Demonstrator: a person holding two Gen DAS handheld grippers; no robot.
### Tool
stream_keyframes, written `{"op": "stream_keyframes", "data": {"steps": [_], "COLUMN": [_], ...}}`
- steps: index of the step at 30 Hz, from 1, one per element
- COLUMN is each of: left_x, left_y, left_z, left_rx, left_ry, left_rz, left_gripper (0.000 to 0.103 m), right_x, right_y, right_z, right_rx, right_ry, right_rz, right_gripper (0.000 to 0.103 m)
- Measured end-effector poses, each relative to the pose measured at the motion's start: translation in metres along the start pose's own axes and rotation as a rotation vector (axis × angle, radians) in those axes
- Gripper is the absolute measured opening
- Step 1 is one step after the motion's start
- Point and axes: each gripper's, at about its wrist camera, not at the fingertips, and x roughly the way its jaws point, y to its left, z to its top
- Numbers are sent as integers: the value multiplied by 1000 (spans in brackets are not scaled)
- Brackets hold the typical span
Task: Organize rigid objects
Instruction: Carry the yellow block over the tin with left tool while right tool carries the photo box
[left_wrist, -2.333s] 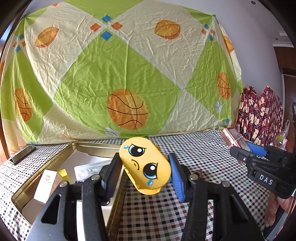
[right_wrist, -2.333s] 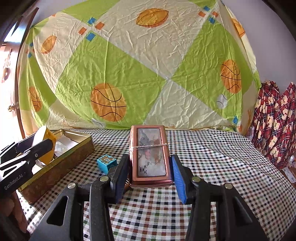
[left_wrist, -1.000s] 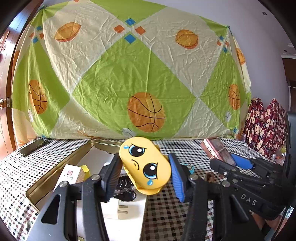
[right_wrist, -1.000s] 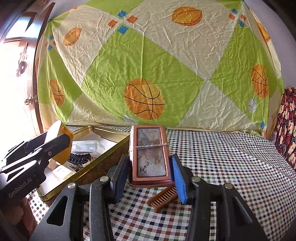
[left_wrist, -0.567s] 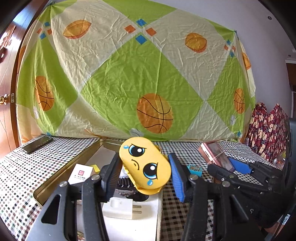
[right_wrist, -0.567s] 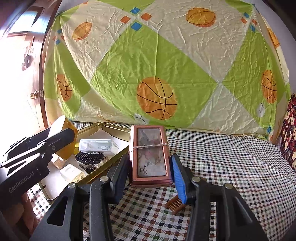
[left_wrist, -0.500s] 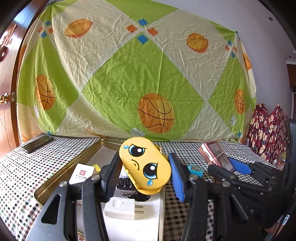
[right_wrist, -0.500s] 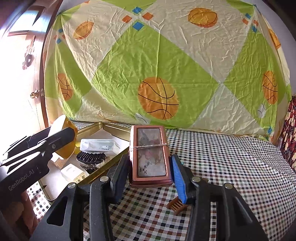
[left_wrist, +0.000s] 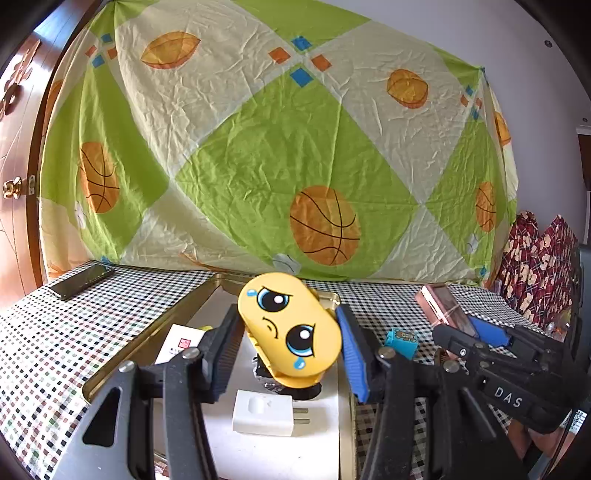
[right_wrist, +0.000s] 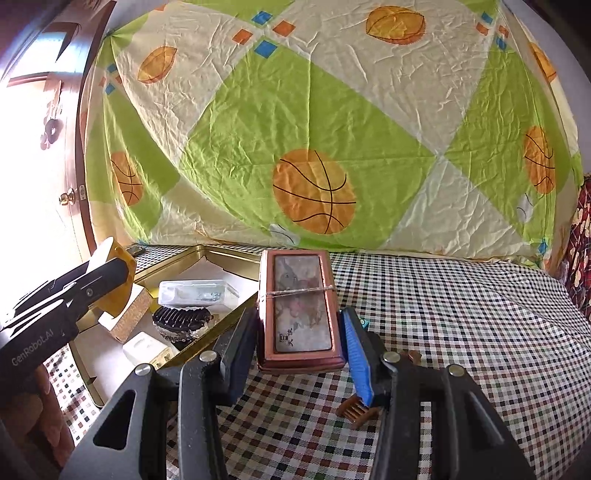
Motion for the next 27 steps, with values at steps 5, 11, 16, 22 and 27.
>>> {"op": "stream_keyframes", "data": {"steps": [5, 11, 16, 22, 27], "left_x": [0, -1, -1, 0, 4], "left_y": [3, 10, 17, 27, 34], "left_z": [1, 2, 3, 5, 8], "left_rx": [2, -5, -8, -13, -7], "left_ry": [5, 5, 8, 14, 29], "left_rz": [4, 14, 24, 44, 60], "left_gripper": [50, 50, 50, 50, 50], "right_x": [4, 9, 13, 17, 22], "right_y": [12, 27, 35, 45, 53], "right_z": [1, 2, 2, 3, 5], "right_rx": [-19, -45, -57, -80, -98], "right_ry": [-4, -2, 6, 12, 21], "right_rz": [16, 39, 49, 62, 76], "right_gripper": [48, 48, 48, 48, 48]}}
